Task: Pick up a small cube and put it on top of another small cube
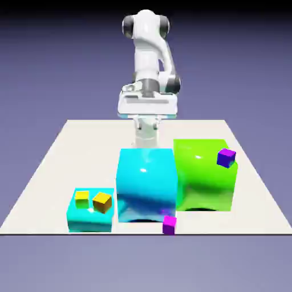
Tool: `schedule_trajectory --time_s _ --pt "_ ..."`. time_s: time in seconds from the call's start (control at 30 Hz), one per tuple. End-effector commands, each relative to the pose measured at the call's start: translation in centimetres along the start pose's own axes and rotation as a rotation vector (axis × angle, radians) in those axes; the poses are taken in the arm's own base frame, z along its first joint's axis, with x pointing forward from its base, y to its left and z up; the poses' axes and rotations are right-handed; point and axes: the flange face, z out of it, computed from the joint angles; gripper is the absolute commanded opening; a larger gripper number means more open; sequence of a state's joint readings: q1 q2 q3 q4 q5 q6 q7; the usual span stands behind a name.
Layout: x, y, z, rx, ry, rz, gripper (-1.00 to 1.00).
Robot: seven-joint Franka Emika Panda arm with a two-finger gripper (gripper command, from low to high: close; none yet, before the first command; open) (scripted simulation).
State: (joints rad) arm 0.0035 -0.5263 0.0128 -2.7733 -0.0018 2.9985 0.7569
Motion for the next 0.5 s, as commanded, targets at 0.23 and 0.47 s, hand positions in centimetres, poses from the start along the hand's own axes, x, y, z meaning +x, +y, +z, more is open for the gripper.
schedule_trajectory --time_s 0.23,0.47 --pt "0.7 -2.6 8.3 -0.220 -0.208 0.061 0.00" --pt "-0.2 -3.7 16.0 -0.410 -0.391 0.126 0.00"
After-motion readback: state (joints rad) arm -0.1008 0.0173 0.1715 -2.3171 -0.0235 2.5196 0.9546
